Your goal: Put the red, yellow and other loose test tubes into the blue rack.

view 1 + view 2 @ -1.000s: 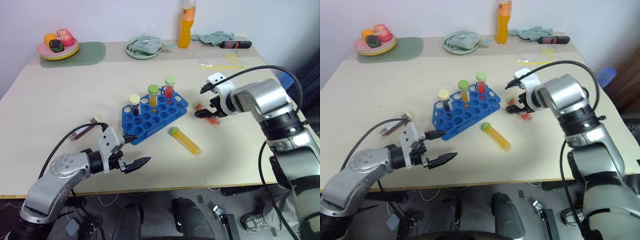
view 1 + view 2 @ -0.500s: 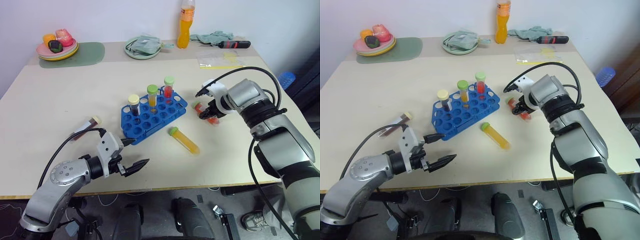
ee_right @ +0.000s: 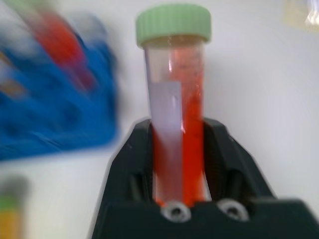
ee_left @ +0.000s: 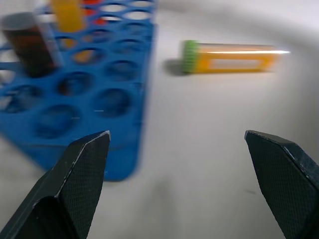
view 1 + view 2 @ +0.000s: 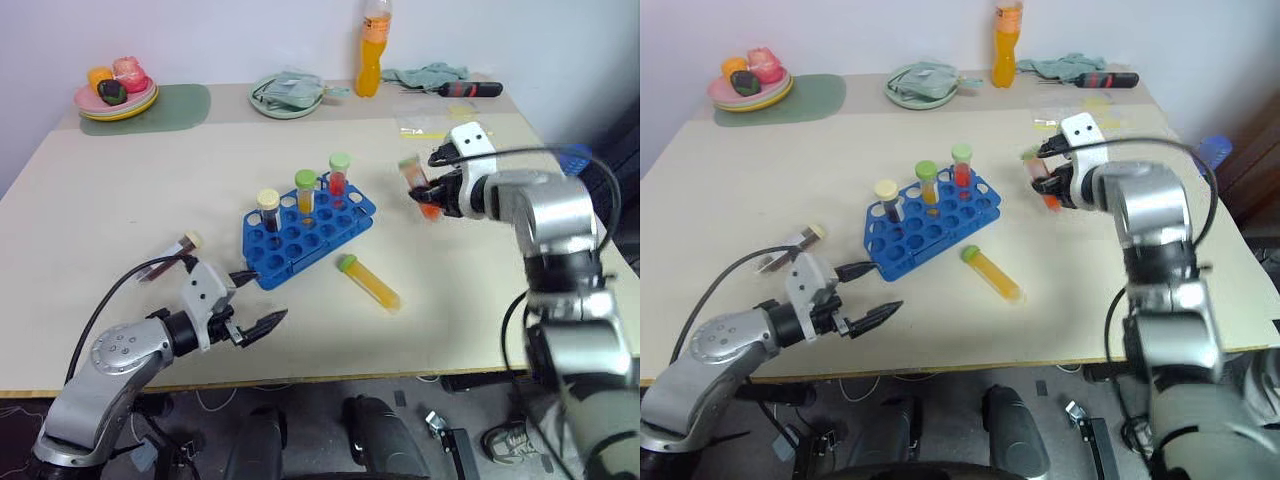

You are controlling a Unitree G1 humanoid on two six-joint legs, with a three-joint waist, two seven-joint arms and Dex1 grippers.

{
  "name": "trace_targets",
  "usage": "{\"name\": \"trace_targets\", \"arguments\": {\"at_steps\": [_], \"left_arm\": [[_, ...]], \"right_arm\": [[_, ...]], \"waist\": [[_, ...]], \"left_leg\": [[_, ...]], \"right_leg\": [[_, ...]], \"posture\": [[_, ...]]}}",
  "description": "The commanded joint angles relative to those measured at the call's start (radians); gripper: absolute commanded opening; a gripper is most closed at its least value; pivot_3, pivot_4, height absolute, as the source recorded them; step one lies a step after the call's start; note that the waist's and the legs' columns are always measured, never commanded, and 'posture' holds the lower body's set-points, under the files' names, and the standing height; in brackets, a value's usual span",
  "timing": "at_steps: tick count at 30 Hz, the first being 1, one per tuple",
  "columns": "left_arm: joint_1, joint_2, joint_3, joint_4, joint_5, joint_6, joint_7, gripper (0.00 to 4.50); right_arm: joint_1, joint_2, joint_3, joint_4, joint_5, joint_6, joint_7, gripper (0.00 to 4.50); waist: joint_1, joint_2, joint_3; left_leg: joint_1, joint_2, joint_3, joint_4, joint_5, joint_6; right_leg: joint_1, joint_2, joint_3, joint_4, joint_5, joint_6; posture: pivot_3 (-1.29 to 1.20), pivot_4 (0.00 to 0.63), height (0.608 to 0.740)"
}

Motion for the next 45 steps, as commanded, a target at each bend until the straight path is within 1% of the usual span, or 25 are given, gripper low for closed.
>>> {"name": "trace_targets", "arguments": {"at_steps": [1, 3, 4, 5, 8, 12, 20, 30, 37, 45], "left_arm": [[-0.041, -0.023, 0.042, 0.032, -0.008, -0.027, 0.027, 4.50], [-0.062, -0.028, 0.038, 0.052, 0.000, -0.030, 0.024, 4.50], [-0.069, -0.029, 0.037, 0.059, -0.001, -0.032, 0.021, 4.50], [-0.079, -0.029, 0.033, 0.064, -0.002, -0.033, 0.018, 4.50], [-0.105, -0.030, 0.036, 0.058, -0.020, -0.023, 0.012, 4.50], [-0.101, -0.022, 0.051, 0.025, -0.055, -0.006, 0.004, 4.50], [-0.067, -0.014, 0.054, -0.017, -0.075, 0.012, 0.014, 4.50], [-0.071, -0.024, 0.035, -0.028, -0.075, 0.022, 0.022, 4.50], [-0.077, -0.021, 0.037, -0.031, -0.079, 0.028, 0.020, 4.50], [-0.079, -0.018, 0.042, -0.043, -0.082, 0.040, 0.021, 4.50]], "right_arm": [[0.101, 0.163, -0.051, -0.243, 0.076, -0.179, -0.100, 1.06], [0.164, 0.272, -0.015, -0.241, 0.050, -0.299, -0.179, 1.06], [0.178, 0.302, -0.004, -0.230, 0.040, -0.336, -0.205, 1.06], [0.195, 0.327, 0.028, -0.192, 0.008, -0.425, -0.224, 1.06], [0.212, 0.382, 0.084, -0.060, -0.047, -0.615, -0.271, 1.06], [0.196, 0.411, 0.096, 0.085, -0.056, -0.746, -0.297, 1.06], [0.141, 0.425, 0.091, 0.287, -0.035, -0.860, -0.307, 1.06], [0.090, 0.434, 0.093, 0.445, -0.038, -0.971, -0.312, 1.06], [0.072, 0.450, 0.090, 0.530, -0.031, -1.055, -0.318, 1.06], [0.088, 0.464, 0.113, 0.573, -0.030, -1.169, -0.272, 1.06]], "waist": [[-0.004, 0.000, 0.000], [-0.008, 0.000, 0.000], [-0.009, 0.000, 0.000], [-0.010, 0.000, 0.000], [-0.010, 0.000, 0.000], [-0.015, 0.000, 0.000], [-0.017, 0.000, 0.000], [-0.018, 0.000, 0.000], [-0.019, 0.000, 0.000], [-0.020, 0.000, -0.001]], "left_leg": [[0.000, 0.000, 0.000, 0.000, 0.000, 0.000], [0.001, 0.000, -0.001, 0.000, 0.000, 0.000], [0.001, 0.000, -0.001, 0.001, 0.000, 0.000], [0.001, 0.000, -0.001, 0.001, 0.000, 0.000], [0.001, -0.001, 0.000, 0.001, 0.000, 0.000], [0.001, -0.001, 0.000, 0.001, 0.000, 0.000], [0.001, 0.000, 0.000, 0.000, 0.000, 0.000], [0.002, 0.000, -0.001, 0.000, 0.000, 0.000], [0.002, 0.000, 0.000, 0.000, 0.000, 0.000], [0.002, 0.000, 0.000, 0.000, 0.000, 0.000]], "right_leg": [[0.000, 0.000, 0.000, 0.001, 0.000, 0.000], [0.000, 0.000, 0.000, 0.002, 0.000, 0.000], [0.000, 0.000, 0.000, 0.002, 0.000, 0.000], [0.001, -0.001, 0.000, 0.002, 0.000, 0.000], [0.001, -0.001, 0.000, 0.002, 0.000, 0.000], [0.001, -0.001, 0.000, 0.002, 0.000, 0.000], [0.001, -0.001, 0.000, 0.002, 0.000, 0.000], [0.001, -0.001, 0.000, 0.002, 0.000, 0.000], [0.001, -0.001, 0.000, 0.002, 0.000, 0.000], [0.001, 0.000, 0.000, 0.003, 0.000, 0.000]], "posture": [[0.00, 0.150, 0.740], [0.00, 0.150, 0.740], [0.00, 0.150, 0.740], [0.00, 0.150, 0.740], [0.00, 0.150, 0.740], [0.00, 0.150, 0.740], [0.00, 0.150, 0.740], [0.00, 0.150, 0.740], [0.00, 0.150, 0.740], [0.00, 0.150, 0.740]]}}
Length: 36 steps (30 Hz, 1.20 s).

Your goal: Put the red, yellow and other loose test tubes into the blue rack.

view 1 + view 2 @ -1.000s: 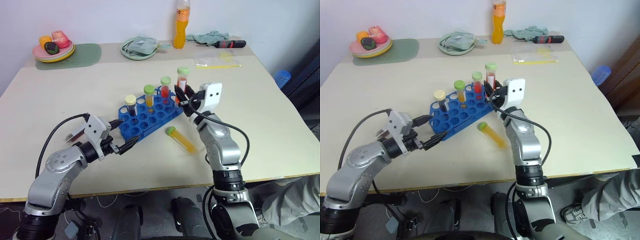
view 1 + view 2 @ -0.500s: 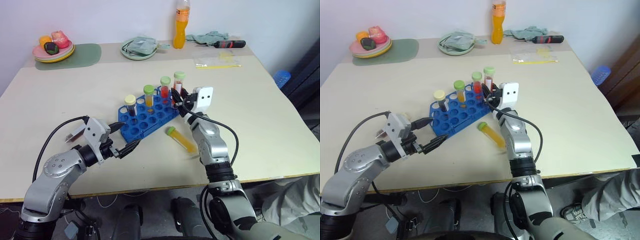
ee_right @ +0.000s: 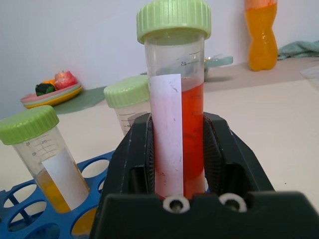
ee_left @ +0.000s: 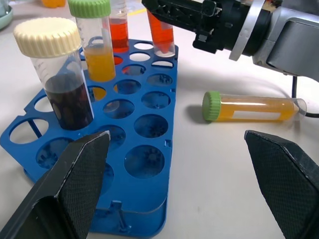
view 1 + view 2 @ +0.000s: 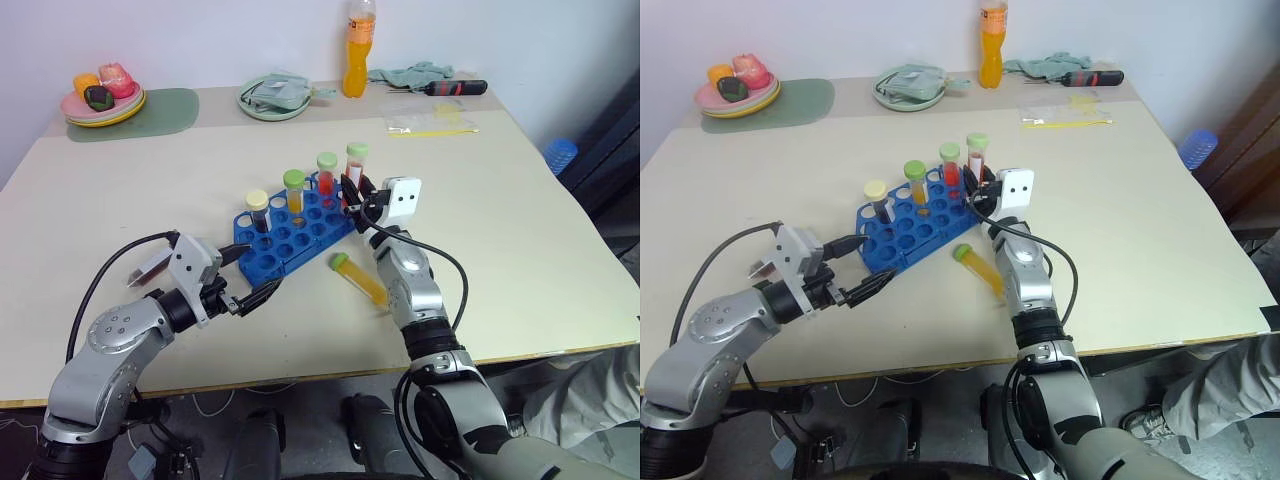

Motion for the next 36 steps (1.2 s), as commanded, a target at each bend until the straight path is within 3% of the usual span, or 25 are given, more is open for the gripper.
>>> {"name": "trace_targets", "arguments": {"at_steps": [1, 10, 13, 17, 21, 25, 29, 32, 36], "left_arm": [[-0.009, 0.005, 0.011, -0.047, -0.018, -0.002, 0.000, 4.50], [-0.018, 0.000, 0.006, -0.046, -0.013, -0.004, 0.002, 4.50], [-0.020, 0.000, 0.004, -0.044, -0.012, -0.005, 0.002, 4.50], [-0.019, -0.002, 0.002, -0.047, -0.010, -0.004, 0.004, 4.50], [-0.008, -0.002, 0.012, -0.059, -0.015, -0.001, 0.010, 4.50], [0.021, 0.003, 0.034, -0.074, -0.029, 0.004, 0.006, 4.50], [0.020, 0.005, 0.025, -0.070, -0.041, 0.008, 0.001, 4.50], [-0.011, 0.010, -0.016, -0.048, -0.037, 0.007, -0.027, 4.50], [-0.035, 0.029, -0.047, -0.020, -0.031, 0.006, -0.077, 4.50]], "right_arm": [[0.000, 0.022, 0.031, 0.000, -0.001, -0.063, 0.035, 1.06], [0.009, 0.013, 0.059, 0.082, -0.046, -0.150, 0.055, 1.06], [0.005, 0.010, 0.052, 0.091, -0.036, -0.163, 0.067, 2.17], [0.022, -0.011, 0.055, 0.020, -0.041, -0.151, 0.064, 4.12], [0.098, -0.082, 0.057, -0.203, 0.005, -0.019, 0.118, 4.12], [0.239, -0.310, 0.024, -0.570, 0.174, 0.356, 0.261, 4.12], [0.279, -0.532, -0.016, -0.754, 0.316, 0.716, 0.313, 4.12], [0.206, -0.756, 0.032, -0.828, 0.361, 1.037, 0.379, 4.12], [-0.022, -0.793, 0.123, -0.838, 0.434, 1.445, 0.336, 4.12]], "waist": [[0.000, 0.000, 0.000], [0.000, 0.000, 0.000], [0.001, 0.000, 0.000], [0.004, 0.000, 0.000], [0.010, 0.000, 0.000], [0.027, 0.000, 0.000], [0.026, 0.000, 0.000], [0.024, 0.001, 0.000], [0.010, 0.001, 0.000]], "left_leg": [[0.000, 0.000, 0.000, 0.000, 0.000, 0.000], [0.000, 0.000, 0.000, 0.000, 0.000, 0.000], [0.000, 0.000, 0.000, 0.000, 0.000, 0.000], [0.000, 0.000, 0.000, 0.000, 0.000, 0.000], [-0.001, 0.000, 0.000, 0.000, 0.000, 0.000], [-0.001, -0.001, 0.000, 0.000, 0.000, 0.000], [-0.001, -0.001, 0.000, 0.001, 0.000, 0.000], [0.001, 0.000, 0.000, 0.001, 0.000, 0.000], [0.001, 0.000, 0.001, 0.001, 0.000, 0.000]], "right_leg": [[0.000, 0.000, 0.000, 0.000, 0.000, 0.000], [0.000, 0.000, 0.000, 0.000, 0.000, 0.000], [0.000, 0.000, 0.000, 0.000, 0.000, 0.000], [0.000, 0.000, 0.000, 0.000, 0.000, 0.000], [0.000, -0.001, 0.000, -0.001, 0.000, 0.000], [0.000, -0.002, 0.000, -0.001, 0.000, 0.000], [0.001, -0.001, 0.000, -0.001, 0.000, 0.000], [0.001, 0.001, 0.001, -0.001, -0.001, -0.001], [0.001, 0.001, 0.001, -0.001, -0.001, -0.001]], "posture": [[0.00, 0.150, 0.740], [0.00, 0.150, 0.740], [0.00, 0.150, 0.740], [0.00, 0.150, 0.740], [0.00, 0.150, 0.740], [0.00, 0.150, 0.740], [0.00, 0.150, 0.740], [0.00, 0.150, 0.740], [0.00, 0.150, 0.740]]}}
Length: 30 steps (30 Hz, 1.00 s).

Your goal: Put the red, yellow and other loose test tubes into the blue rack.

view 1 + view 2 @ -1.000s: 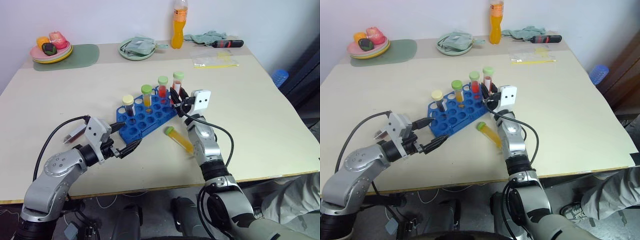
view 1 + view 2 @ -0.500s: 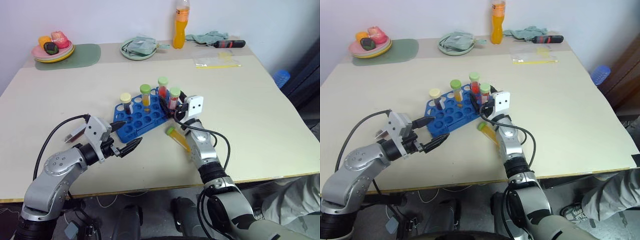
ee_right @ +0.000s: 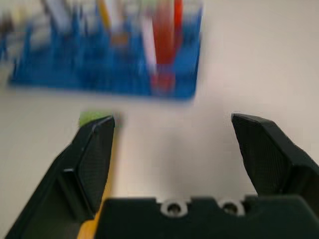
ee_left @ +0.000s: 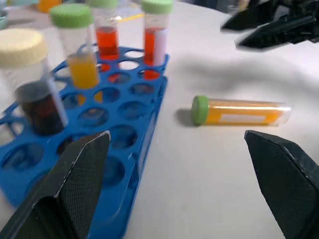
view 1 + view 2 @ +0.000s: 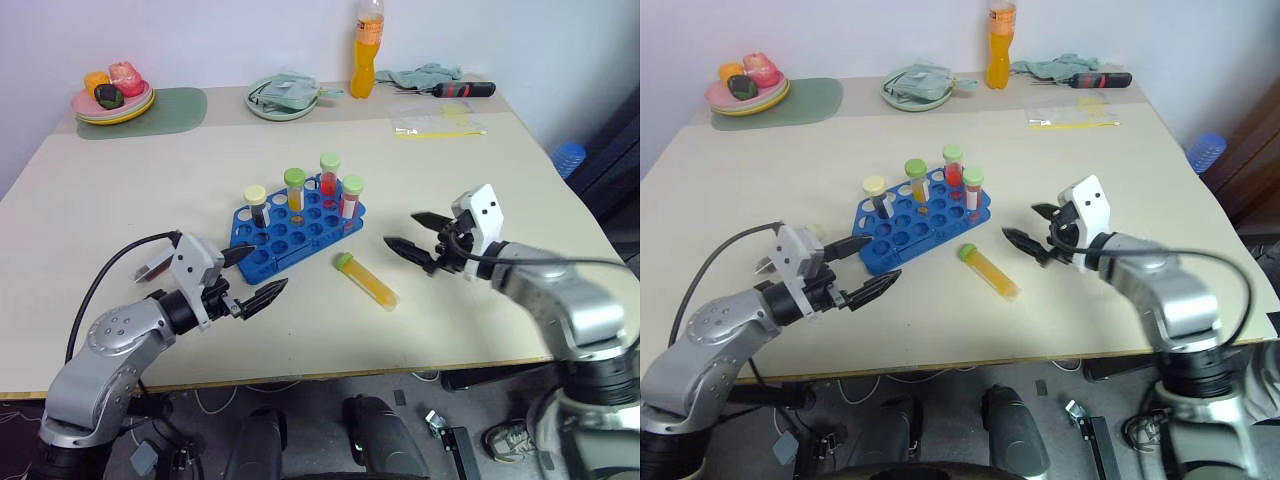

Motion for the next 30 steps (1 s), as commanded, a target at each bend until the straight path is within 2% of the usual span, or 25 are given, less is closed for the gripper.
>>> {"name": "trace_targets", "arguments": {"at_steps": [1, 3, 5, 11, 19, 22, 27, 30], "left_arm": [[-0.019, 0.025, -0.021, 0.012, 0.005, -0.016, -0.045, 4.50], [-0.023, 0.029, -0.027, 0.033, 0.024, -0.033, -0.051, 4.50], [-0.023, 0.027, -0.026, 0.044, 0.030, -0.041, -0.049, 4.50], [0.016, 0.022, -0.013, 0.028, 0.037, -0.051, -0.039, 4.50], [0.050, 0.013, -0.004, 0.004, 0.041, -0.064, -0.010, 4.50], [0.064, 0.009, 0.005, -0.005, 0.040, -0.066, 0.003, 4.50], [0.075, 0.011, 0.008, -0.010, 0.039, -0.068, 0.010, 4.50], [0.072, 0.012, 0.010, -0.006, 0.041, -0.070, 0.013, 4.50]], "right_arm": [[-0.178, 0.019, 0.078, -0.044, 0.056, 0.328, -0.045, 4.12], [-0.264, 0.054, 0.119, -0.053, 0.075, 0.481, -0.076, 4.12], [-0.306, 0.060, 0.172, -0.058, 0.126, 0.535, -0.111, 4.12], [-0.366, 0.089, 0.298, 0.062, 0.237, 0.537, -0.326, 4.12], [-0.397, 0.146, 0.353, 0.226, 0.424, 0.537, -0.567, 4.12], [-0.388, 0.168, 0.348, 0.237, 0.470, 0.537, -0.657, 3.26], [-0.400, 0.145, 0.339, 0.189, 0.567, 0.537, -0.745, 0.87], [-0.381, 0.121, 0.286, 0.148, 0.661, 0.537, -0.774, 0.87]], "waist": [[-0.007, 0.000, 0.000], [-0.006, 0.000, 0.000], [-0.003, 0.000, 0.000], [0.014, -0.001, 0.000], [0.015, -0.001, 0.000], [0.015, -0.001, 0.000], [0.013, -0.001, 0.000], [0.014, -0.001, 0.000]], "left_leg": [[0.000, 0.000, 0.000, 0.000, 0.000, 0.000], [0.000, 0.000, -0.002, -0.001, 0.000, 0.000], [-0.002, 0.000, -0.003, -0.001, 0.000, 0.000], [-0.004, 0.000, -0.001, -0.001, 0.000, 0.001], [-0.004, 0.000, -0.002, -0.001, 0.000, 0.001], [-0.004, 0.000, -0.002, -0.001, 0.000, 0.001], [-0.004, 0.000, -0.002, -0.001, 0.000, 0.001], [-0.004, 0.000, -0.002, -0.001, 0.000, 0.001]], "right_leg": [[0.000, 0.000, 0.000, 0.000, 0.000, 0.000], [0.000, 0.000, -0.002, 0.000, -0.001, -0.001], [-0.001, 0.000, -0.002, -0.001, -0.001, -0.001], [-0.001, -0.002, -0.003, -0.004, -0.001, 0.000], [-0.001, -0.001, -0.003, -0.004, -0.001, 0.000], [-0.001, -0.001, -0.003, -0.004, -0.001, 0.000], [-0.001, -0.001, -0.003, -0.004, -0.001, 0.000], [-0.001, -0.001, -0.003, -0.004, -0.001, 0.000]], "posture": [[0.00, 0.150, 0.740], [0.00, 0.150, 0.740], [0.00, 0.150, 0.740], [0.00, 0.150, 0.740], [0.00, 0.150, 0.740], [0.00, 0.150, 0.740], [0.00, 0.150, 0.740], [0.00, 0.150, 0.740]]}}
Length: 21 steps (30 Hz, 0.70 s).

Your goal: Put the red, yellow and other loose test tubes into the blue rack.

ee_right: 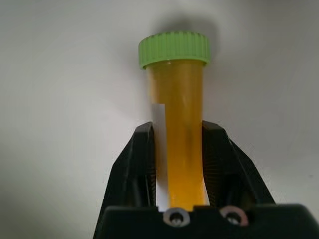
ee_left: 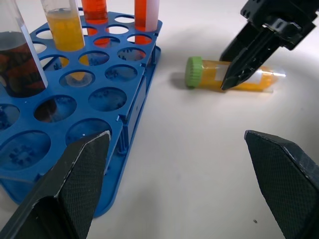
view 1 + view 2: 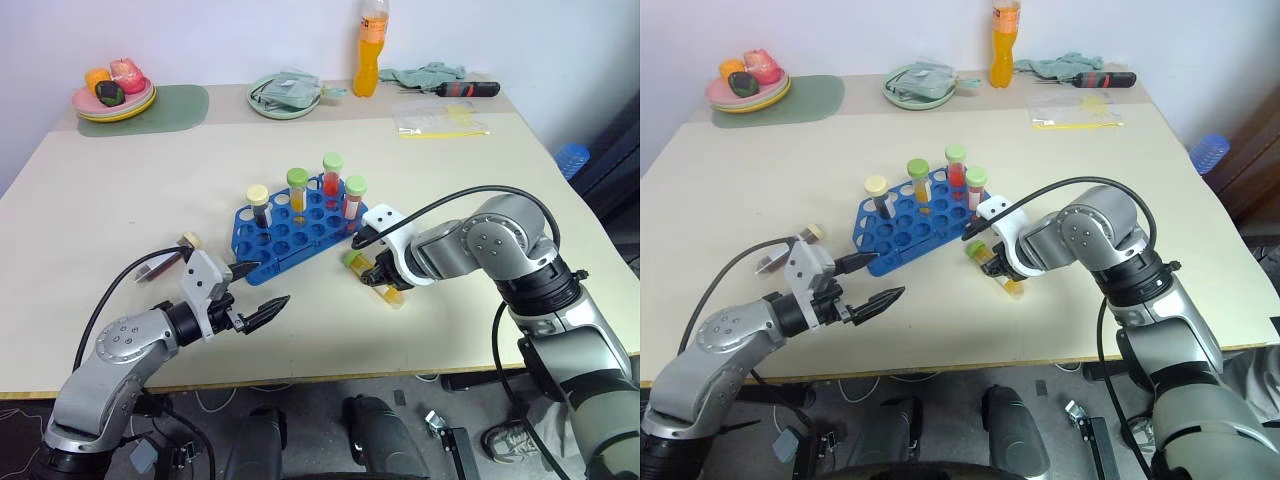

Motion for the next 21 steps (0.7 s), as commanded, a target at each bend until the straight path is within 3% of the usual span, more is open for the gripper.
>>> {"name": "trace_targets", "arguments": {"at_steps": [1, 3, 7, 10, 14, 21], "left_arm": [[0.002, 0.001, 0.028, -0.031, 0.000, -0.024, 0.003, 4.50], [0.003, 0.003, 0.032, -0.027, 0.000, -0.025, 0.005, 4.50], [0.006, 0.004, 0.056, 0.000, 0.002, -0.032, 0.009, 4.50], [0.001, 0.005, 0.070, 0.019, -0.001, -0.035, 0.005, 4.50], [-0.002, -0.008, 0.102, 0.033, -0.027, -0.023, 0.018, 4.50], [0.017, -0.007, 0.124, 0.003, -0.034, -0.011, 0.023, 4.50]], "right_arm": [[0.009, -0.023, -0.100, -0.114, 0.090, 0.006, -0.001, 0.87], [0.058, -0.030, -0.161, -0.249, 0.075, -0.070, 0.096, 0.87], [0.203, -0.031, -0.176, -0.447, -0.236, -0.608, 0.347, 0.87], [0.281, 0.137, -0.183, -0.356, -0.371, -0.887, 0.381, 0.87], [0.295, 0.376, -0.113, -0.073, -0.602, -1.235, 0.407, 0.87], [0.310, 0.541, -0.114, 0.210, -0.800, -1.495, 0.417, 0.87]], "waist": [[0.000, 0.000, 0.000], [0.002, 0.000, 0.000], [0.002, 0.000, 0.000], [-0.007, -0.001, 0.000], [-0.016, -0.001, 0.000], [-0.016, -0.001, 0.000]], "left_leg": [[0.000, 0.000, 0.000, 0.000, 0.000, 0.000], [0.000, 0.000, 0.000, 0.000, 0.000, 0.000], [-0.001, 0.000, -0.001, 0.000, 0.000, 0.001], [0.001, 0.001, 0.000, 0.000, 0.000, 0.000], [0.001, 0.001, 0.000, 0.000, 0.000, 0.000], [0.000, 0.000, 0.000, -0.001, 0.000, 0.000]], "right_leg": [[0.000, 0.000, 0.000, 0.000, 0.000, 0.000], [0.000, 0.000, 0.000, 0.000, 0.000, 0.000], [0.000, 0.000, -0.002, -0.002, 0.000, 0.000], [0.001, 0.000, -0.001, -0.002, 0.000, 0.001], [0.001, 0.001, -0.001, -0.001, 0.000, 0.000], [0.001, -0.001, -0.001, 0.000, 0.000, 0.000]], "posture": [[0.00, 0.150, 0.740], [0.00, 0.150, 0.740], [0.00, 0.150, 0.740], [0.00, 0.150, 0.740], [0.00, 0.150, 0.740], [0.00, 0.150, 0.740]]}}
